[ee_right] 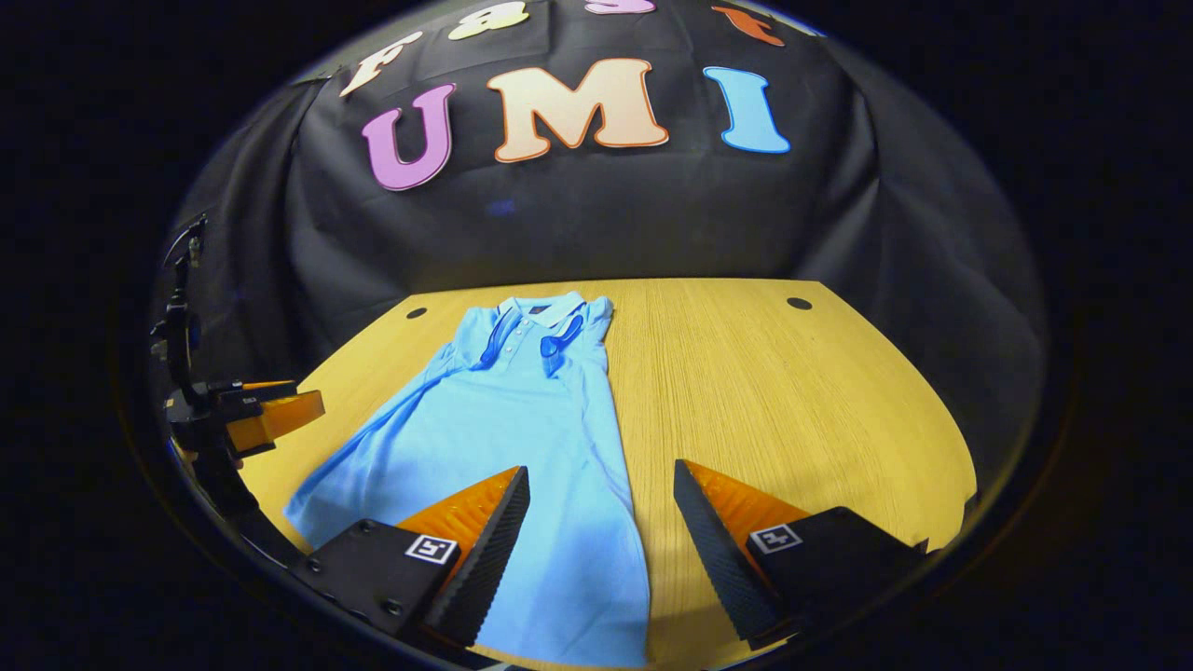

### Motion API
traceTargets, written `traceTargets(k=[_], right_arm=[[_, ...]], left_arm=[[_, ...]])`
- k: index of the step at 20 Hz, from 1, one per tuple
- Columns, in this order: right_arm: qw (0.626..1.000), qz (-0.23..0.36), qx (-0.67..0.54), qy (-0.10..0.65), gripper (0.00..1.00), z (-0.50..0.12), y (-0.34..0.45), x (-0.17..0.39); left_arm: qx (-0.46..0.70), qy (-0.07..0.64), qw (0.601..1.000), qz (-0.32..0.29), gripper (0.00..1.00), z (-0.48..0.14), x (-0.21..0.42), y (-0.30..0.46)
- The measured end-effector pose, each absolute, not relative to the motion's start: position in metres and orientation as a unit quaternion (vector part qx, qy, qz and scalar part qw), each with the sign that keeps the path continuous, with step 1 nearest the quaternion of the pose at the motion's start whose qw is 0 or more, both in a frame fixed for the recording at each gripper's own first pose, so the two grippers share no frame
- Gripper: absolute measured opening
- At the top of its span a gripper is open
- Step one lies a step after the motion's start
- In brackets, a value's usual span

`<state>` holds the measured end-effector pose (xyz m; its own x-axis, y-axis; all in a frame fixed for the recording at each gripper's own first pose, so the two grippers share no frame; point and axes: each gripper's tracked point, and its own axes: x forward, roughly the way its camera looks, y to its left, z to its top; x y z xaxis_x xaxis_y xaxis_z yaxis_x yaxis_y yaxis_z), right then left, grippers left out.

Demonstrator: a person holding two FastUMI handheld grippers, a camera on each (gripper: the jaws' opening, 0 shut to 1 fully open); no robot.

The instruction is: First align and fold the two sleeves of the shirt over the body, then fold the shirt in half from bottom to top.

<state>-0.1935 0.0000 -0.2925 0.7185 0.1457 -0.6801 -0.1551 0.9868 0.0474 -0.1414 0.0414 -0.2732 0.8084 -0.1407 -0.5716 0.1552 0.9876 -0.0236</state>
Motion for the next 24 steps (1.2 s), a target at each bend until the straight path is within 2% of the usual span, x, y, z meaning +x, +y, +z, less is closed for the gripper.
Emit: traceTargets(k=[7, 12, 13, 14, 19, 20, 21, 22, 23, 24], right_arm=[[0.913, 0.079, -0.046, 0.397, 0.98, -0.312, -0.015, -0.271], [0.900, 0.073, -0.049, 0.427, 0.98, -0.335, -0.021, -0.306], [0.898, 0.071, -0.051, 0.431, 0.93, -0.339, -0.022, -0.310], [0.896, 0.070, -0.052, 0.436, 0.98, -0.346, -0.022, -0.312], [0.887, 0.068, -0.051, 0.454, 0.98, -0.361, -0.020, -0.327], [0.888, 0.067, -0.049, 0.452, 0.94, -0.360, -0.018, -0.326], [0.887, 0.068, -0.048, 0.455, 0.98, -0.360, -0.018, -0.327], [0.887, 0.069, -0.043, 0.455, 0.94, -0.361, -0.016, -0.327], [0.885, 0.068, -0.038, 0.459, 0.98, -0.361, -0.015, -0.328], [0.886, 0.070, -0.038, 0.457, 0.98, -0.361, -0.014, -0.327]], left_arm=[[0.031, 0.345, 0.935, -0.076, 0.95, -0.310, -0.237, 0.056], [0.042, 0.387, 0.919, -0.063, 0.94, -0.344, -0.285, 0.066], [0.042, 0.393, 0.917, -0.058, 0.93, -0.350, -0.290, 0.067], [0.042, 0.396, 0.916, -0.052, 0.93, -0.353, -0.292, 0.070], [0.069, 0.374, 0.924, -0.033, 0.96, -0.346, -0.286, 0.081], [0.071, 0.374, 0.924, -0.037, 0.96, -0.348, -0.285, 0.079], [0.071, 0.382, 0.920, -0.039, 0.96, -0.353, -0.288, 0.079], [0.067, 0.377, 0.923, -0.039, 0.96, -0.353, -0.288, 0.079], [0.062, 0.371, 0.925, -0.041, 0.96, -0.351, -0.283, 0.077], [0.057, 0.379, 0.922, -0.048, 0.95, -0.355, -0.286, 0.074]])
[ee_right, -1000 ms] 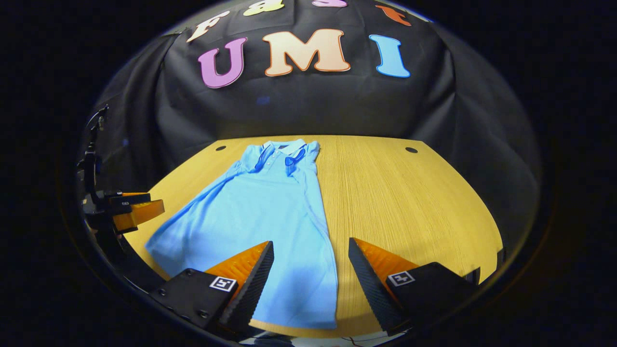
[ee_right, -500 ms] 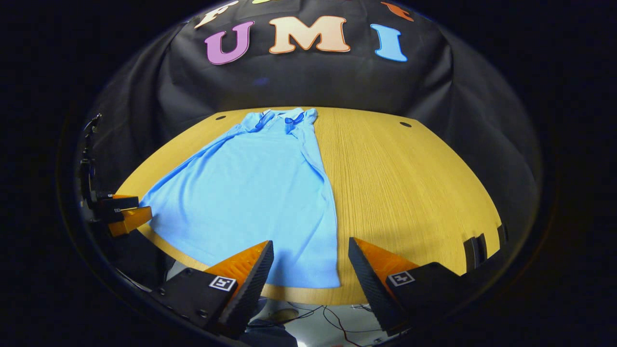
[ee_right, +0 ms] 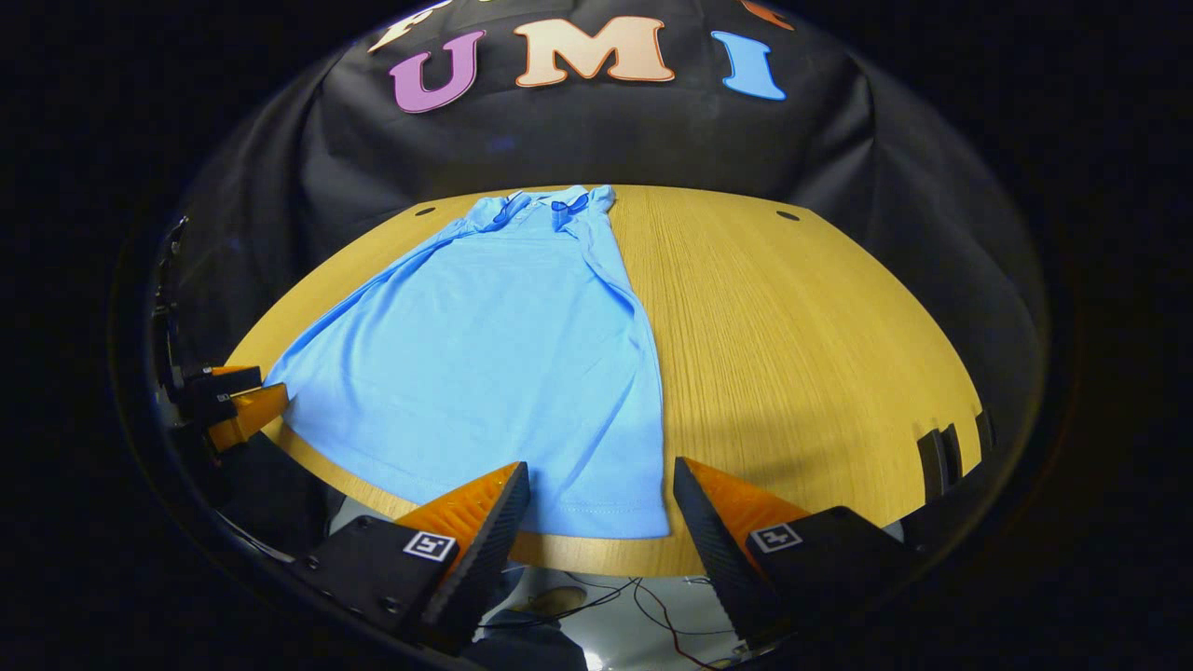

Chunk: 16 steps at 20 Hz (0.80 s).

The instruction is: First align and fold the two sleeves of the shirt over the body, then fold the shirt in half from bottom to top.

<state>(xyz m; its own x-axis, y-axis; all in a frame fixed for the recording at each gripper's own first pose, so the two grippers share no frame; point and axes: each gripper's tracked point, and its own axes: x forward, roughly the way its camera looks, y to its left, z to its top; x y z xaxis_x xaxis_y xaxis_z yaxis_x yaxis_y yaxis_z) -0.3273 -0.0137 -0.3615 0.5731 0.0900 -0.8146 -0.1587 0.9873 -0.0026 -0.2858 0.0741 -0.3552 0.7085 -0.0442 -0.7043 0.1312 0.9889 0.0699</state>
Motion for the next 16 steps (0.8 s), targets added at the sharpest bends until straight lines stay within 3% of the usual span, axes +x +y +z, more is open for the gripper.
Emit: traceTargets(k=[3, 4, 5, 6, 7, 8, 10, 12, 16], right_arm=[[0.882, 0.087, -0.040, 0.462, 0.92, -0.363, -0.006, -0.329], [0.879, 0.094, -0.039, 0.465, 0.84, -0.365, -0.001, -0.329], [0.879, 0.097, -0.040, 0.464, 0.77, -0.364, 0.001, -0.328], [0.878, 0.103, -0.037, 0.466, 0.66, -0.364, 0.006, -0.329], [0.877, 0.108, -0.032, 0.467, 0.55, -0.366, 0.012, -0.329], [0.877, 0.106, -0.026, 0.468, 0.35, -0.366, 0.013, -0.329], [0.877, 0.099, -0.021, 0.469, 0.05, -0.366, 0.015, -0.328], [0.877, 0.102, -0.018, 0.470, 0.03, -0.365, 0.015, -0.330], [0.882, 0.095, 0.009, 0.462, 0.03, -0.359, 0.013, -0.325]], left_arm=[[0.039, 0.368, 0.926, -0.078, 0.86, -0.358, -0.288, 0.058], [0.027, 0.370, 0.925, -0.083, 0.73, -0.359, -0.288, 0.052], [0.018, 0.371, 0.925, -0.082, 0.67, -0.359, -0.290, 0.049], [0.013, 0.368, 0.926, -0.078, 0.45, -0.357, -0.289, 0.047], [0.008, 0.370, 0.926, -0.077, 0.38, -0.360, -0.290, 0.043], [0.003, 0.366, 0.928, -0.075, 0.25, -0.358, -0.289, 0.040], [0.001, 0.372, 0.926, -0.073, 0.06, -0.358, -0.291, 0.036], [0.000, 0.394, 0.917, -0.058, 0.00, -0.361, -0.290, 0.038], [-0.006, 0.421, 0.905, -0.056, 0.00, -0.358, -0.287, 0.036]])
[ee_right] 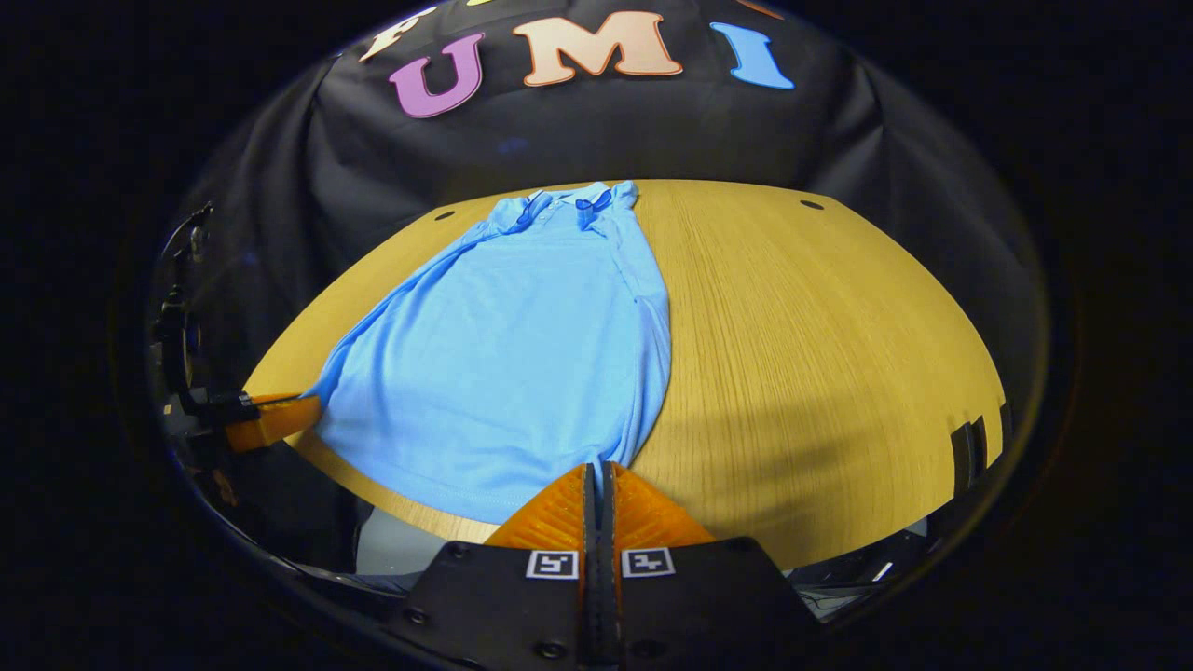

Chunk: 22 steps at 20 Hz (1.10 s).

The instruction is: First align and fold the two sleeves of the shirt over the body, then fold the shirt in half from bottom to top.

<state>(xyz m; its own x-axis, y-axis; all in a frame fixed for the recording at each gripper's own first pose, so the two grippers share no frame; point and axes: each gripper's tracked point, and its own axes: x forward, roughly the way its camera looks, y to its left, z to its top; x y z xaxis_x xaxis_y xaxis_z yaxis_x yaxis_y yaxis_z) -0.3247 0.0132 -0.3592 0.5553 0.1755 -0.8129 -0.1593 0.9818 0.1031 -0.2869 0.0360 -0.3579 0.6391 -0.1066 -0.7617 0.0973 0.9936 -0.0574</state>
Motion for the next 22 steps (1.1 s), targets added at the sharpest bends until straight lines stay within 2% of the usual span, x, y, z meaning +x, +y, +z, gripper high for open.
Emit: traceTargets(k=[3, 7, 11, 22], right_arm=[[0.881, 0.105, 0.039, 0.459, 0.02, -0.344, 0.017, -0.313], [0.893, 0.098, 0.084, 0.432, 0.02, -0.323, 0.025, -0.260], [0.903, 0.100, 0.103, 0.405, 0.02, -0.302, 0.036, -0.207], [0.919, 0.092, 0.128, 0.362, 0.02, -0.287, 0.058, -0.063]], left_arm=[[-0.018, 0.431, 0.900, -0.063, 0.00, -0.354, -0.285, 0.037], [-0.049, 0.413, 0.908, -0.059, 0.00, -0.329, -0.252, 0.040], [-0.060, 0.377, 0.922, -0.063, 0.00, -0.301, -0.197, 0.045], [-0.077, 0.348, 0.931, -0.074, 0.00, -0.280, -0.044, 0.045]])
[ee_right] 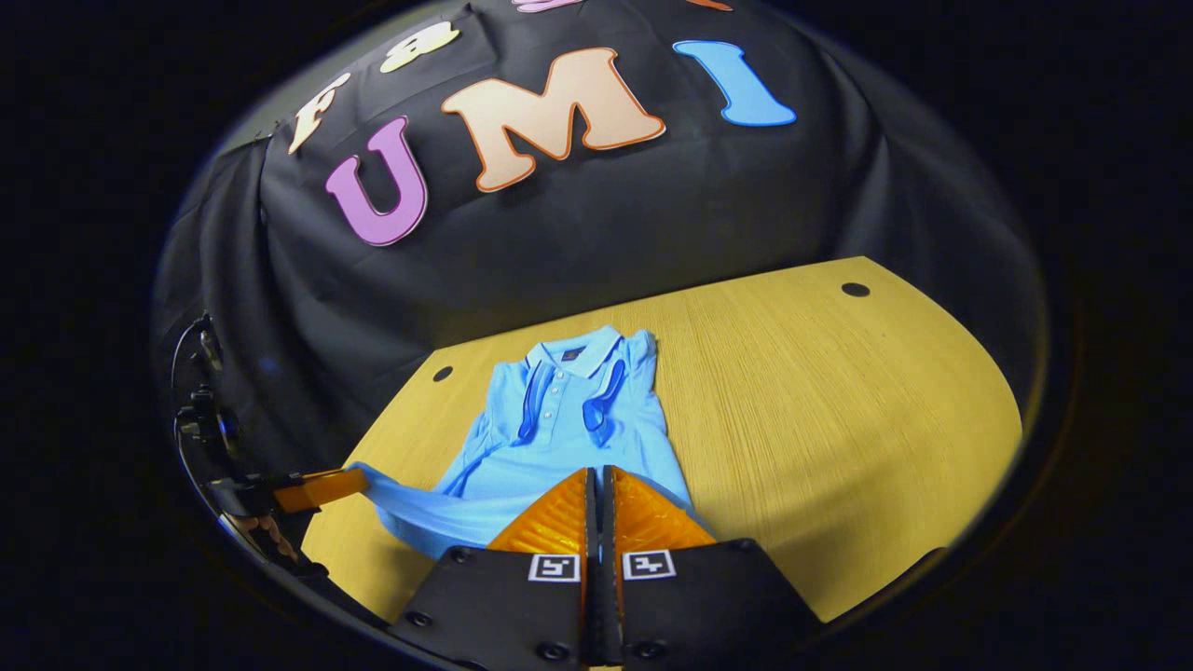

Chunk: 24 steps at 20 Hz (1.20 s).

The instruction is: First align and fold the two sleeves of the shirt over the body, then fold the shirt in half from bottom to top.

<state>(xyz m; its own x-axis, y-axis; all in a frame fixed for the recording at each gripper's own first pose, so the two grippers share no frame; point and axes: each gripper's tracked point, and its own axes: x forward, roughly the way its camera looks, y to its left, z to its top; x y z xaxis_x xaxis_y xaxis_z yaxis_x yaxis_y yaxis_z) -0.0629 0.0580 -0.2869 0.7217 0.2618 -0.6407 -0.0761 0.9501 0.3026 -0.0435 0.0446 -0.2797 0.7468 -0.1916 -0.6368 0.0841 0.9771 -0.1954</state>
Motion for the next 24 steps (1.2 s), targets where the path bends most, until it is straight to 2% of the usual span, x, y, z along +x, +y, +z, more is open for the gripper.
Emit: traceTargets(k=[6, 13, 19, 24], right_arm=[[0.926, 0.069, 0.145, 0.340, 0.02, -0.296, 0.064, 0.032], [0.932, 0.053, 0.148, 0.328, 0.02, -0.326, 0.075, 0.124], [0.927, 0.022, 0.145, 0.346, 0.02, -0.380, 0.075, 0.173], [0.911, -0.007, 0.136, 0.390, 0.02, -0.424, 0.068, 0.168]], left_arm=[[-0.076, 0.325, 0.938, -0.091, 0.00, -0.277, 0.049, 0.036], [-0.067, 0.330, 0.937, -0.092, 0.00, -0.306, 0.135, 0.039], [-0.053, 0.343, 0.932, -0.101, 0.00, -0.350, 0.192, 0.041], [-0.045, 0.380, 0.919, -0.097, 0.00, -0.392, 0.193, 0.038]])
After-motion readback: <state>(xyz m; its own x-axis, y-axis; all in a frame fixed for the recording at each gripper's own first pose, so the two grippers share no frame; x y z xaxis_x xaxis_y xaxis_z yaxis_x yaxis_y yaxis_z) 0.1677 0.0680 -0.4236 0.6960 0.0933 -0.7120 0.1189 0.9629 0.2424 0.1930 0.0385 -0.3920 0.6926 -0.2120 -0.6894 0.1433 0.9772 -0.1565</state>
